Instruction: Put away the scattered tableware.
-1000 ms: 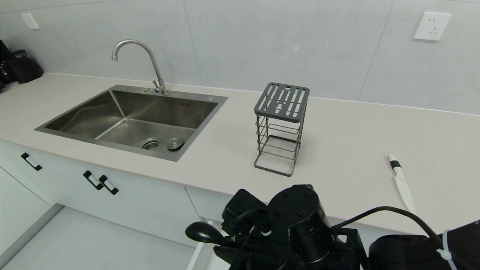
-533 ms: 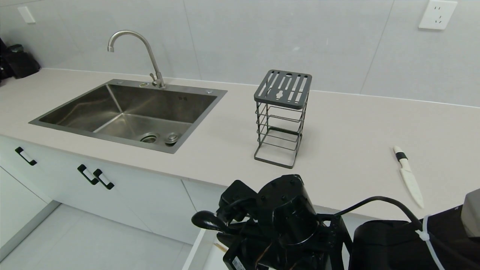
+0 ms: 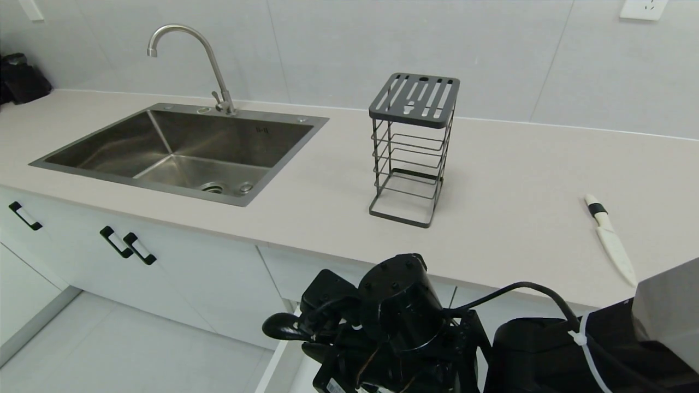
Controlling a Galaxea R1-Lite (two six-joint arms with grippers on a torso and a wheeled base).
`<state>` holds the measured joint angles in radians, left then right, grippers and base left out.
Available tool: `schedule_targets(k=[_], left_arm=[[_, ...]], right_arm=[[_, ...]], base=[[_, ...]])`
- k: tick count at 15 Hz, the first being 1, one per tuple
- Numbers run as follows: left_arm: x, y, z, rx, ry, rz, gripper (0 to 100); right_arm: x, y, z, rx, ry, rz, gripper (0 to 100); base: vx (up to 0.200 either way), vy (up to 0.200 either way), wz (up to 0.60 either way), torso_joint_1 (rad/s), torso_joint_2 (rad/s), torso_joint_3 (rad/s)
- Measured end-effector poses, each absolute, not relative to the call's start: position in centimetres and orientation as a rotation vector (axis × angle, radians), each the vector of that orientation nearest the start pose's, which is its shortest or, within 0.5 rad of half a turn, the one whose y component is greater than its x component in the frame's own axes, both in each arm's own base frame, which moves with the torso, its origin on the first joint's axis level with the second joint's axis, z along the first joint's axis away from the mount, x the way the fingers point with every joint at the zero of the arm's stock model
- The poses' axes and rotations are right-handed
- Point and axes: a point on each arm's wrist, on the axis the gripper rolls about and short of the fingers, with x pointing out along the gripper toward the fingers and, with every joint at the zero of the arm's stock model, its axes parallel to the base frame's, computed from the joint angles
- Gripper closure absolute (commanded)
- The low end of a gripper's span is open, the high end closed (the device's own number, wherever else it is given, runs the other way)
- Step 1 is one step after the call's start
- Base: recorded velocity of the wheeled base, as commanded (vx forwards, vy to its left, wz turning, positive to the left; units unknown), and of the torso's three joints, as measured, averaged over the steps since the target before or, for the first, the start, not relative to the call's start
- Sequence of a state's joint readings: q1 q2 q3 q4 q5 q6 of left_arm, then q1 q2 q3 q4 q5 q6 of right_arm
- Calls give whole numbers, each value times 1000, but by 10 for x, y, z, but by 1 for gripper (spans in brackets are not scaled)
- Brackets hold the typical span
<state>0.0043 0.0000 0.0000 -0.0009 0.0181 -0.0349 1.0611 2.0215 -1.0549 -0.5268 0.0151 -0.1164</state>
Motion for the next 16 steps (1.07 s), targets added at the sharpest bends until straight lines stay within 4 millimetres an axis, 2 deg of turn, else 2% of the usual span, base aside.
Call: schedule_targets(k=[6, 16], left_arm=[[-23, 0, 76, -35, -2, 22, 0], [-23, 0, 76, -35, -2, 22, 0]], right_arm=[[191, 340, 121, -336, 334, 1087, 100], [191, 341, 120, -333, 338, 1086, 100]], base=[[0, 0, 0, -202, 480, 270], [0, 0, 0, -107, 272, 165]])
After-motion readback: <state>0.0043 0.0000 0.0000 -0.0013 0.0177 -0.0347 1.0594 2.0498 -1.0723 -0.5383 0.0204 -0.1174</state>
